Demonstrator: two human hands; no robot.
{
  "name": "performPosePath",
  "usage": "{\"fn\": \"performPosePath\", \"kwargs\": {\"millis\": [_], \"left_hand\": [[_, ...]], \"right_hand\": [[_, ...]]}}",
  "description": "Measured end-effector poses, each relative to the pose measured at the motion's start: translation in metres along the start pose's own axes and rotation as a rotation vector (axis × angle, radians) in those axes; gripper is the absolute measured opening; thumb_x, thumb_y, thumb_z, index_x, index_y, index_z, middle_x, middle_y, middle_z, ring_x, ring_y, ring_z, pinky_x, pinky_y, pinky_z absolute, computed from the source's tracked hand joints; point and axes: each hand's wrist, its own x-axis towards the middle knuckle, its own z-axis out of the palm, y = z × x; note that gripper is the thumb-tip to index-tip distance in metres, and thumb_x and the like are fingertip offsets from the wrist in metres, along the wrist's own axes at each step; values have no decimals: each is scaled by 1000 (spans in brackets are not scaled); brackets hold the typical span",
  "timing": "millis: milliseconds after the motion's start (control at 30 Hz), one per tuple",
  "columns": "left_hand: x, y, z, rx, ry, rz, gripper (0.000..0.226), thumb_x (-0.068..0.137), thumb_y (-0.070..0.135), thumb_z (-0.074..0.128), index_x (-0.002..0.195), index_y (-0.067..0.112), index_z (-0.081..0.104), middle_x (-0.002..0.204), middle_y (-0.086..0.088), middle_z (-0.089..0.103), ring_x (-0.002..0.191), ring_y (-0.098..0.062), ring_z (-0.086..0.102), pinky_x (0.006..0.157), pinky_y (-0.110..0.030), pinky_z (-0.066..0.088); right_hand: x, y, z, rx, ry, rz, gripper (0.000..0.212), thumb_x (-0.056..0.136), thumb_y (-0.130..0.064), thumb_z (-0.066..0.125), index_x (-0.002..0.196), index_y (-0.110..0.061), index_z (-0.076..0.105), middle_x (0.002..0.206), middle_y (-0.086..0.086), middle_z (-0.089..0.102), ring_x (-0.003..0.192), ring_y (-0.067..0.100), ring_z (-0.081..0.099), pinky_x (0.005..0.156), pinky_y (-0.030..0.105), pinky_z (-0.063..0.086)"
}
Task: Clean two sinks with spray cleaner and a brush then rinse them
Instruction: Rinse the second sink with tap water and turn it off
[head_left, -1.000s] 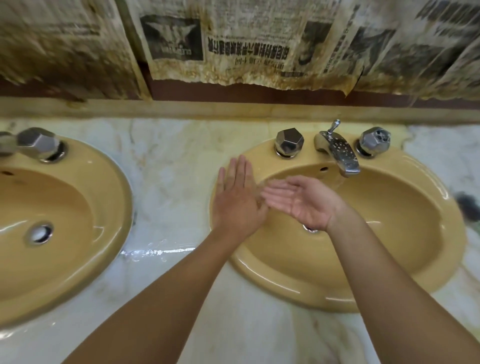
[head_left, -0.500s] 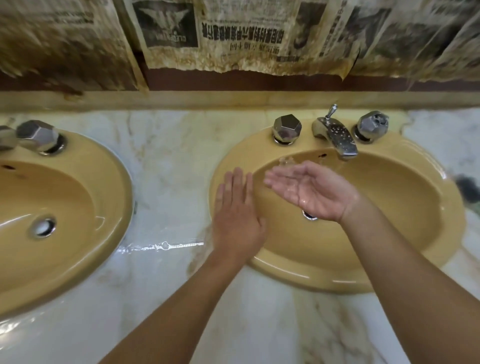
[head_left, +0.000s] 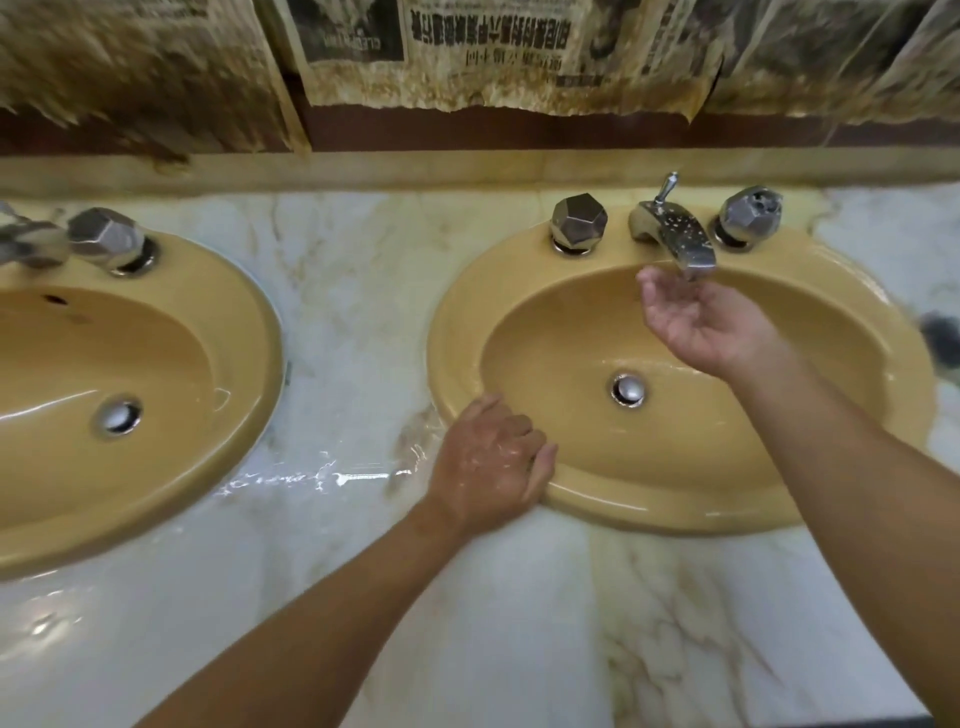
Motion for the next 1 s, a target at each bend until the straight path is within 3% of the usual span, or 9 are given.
{"fn": "performPosePath", "kwargs": {"millis": [100,233,367,467,567,733,800,933,1000], "left_hand": [[2,15,10,161,-2,25,48,104,34,33,63,21,52,63,6,52,65,-20,51,75,-34,42],[17,-9,-10,217,-142,135,45,99,30,40,58,18,55,59,-1,62,60,-26,56,71,-34,44],[25,-6,-14,188,-62,-69,42,95,26,42,53,23,36,50,-3,57,56,-27,51,78,-36,46],[12,35,10,216,-17,-128,41,94,29,42,55,22,54,57,-1,62,59,-25,56,73,-36,44],[-3,84,37,170,72,-73,36,100,27,44,70,21,62,67,2,61,66,-23,54,67,-38,40],[2,35,17,200,38,149,34,100,31,46,69,21,58,64,0,58,61,-25,54,64,-36,41],[8,0,-7,168,-40,149,34,96,30,47,65,20,56,60,-1,57,59,-26,53,69,-36,43],[52,-3,-17,242,-400,-168,34,89,42,46,69,21,64,67,1,67,67,-23,60,72,-34,50],[87,21,-2,-138,-487,-524,38,97,44,47,79,22,73,84,2,76,82,-18,68,76,-32,51]], "right_hand": [[-20,18,-2,-137,-134,91,24,97,-4,47,119,-1,58,99,12,70,85,19,72,72,23,60],[-58,77,-24,-705,-223,183,24,96,-5,44,91,3,66,85,17,72,73,25,69,64,26,59],[-74,105,-95,-1611,-146,-622,34,100,-18,43,75,-10,65,71,2,68,69,21,64,66,33,51],[-76,78,-144,-2296,47,-974,41,95,-32,39,62,-15,57,61,2,57,61,31,56,61,38,42],[-89,84,-140,-2326,376,-948,37,87,-25,44,55,-16,58,55,6,59,53,31,56,62,37,38],[-87,95,-140,-2363,31,-993,39,95,-33,36,62,-24,54,59,-3,60,59,23,59,63,36,36],[-83,46,-163,-2394,117,-955,48,92,-39,34,56,-18,55,55,-2,61,58,26,60,65,34,38],[-72,-42,-201,-2452,313,-787,44,87,-41,36,63,-25,69,72,-9,71,79,16,65,109,35,27],[-63,-48,-205,-2443,374,-788,43,86,-42,38,66,-29,73,76,-9,73,82,15,64,117,39,19]]}}
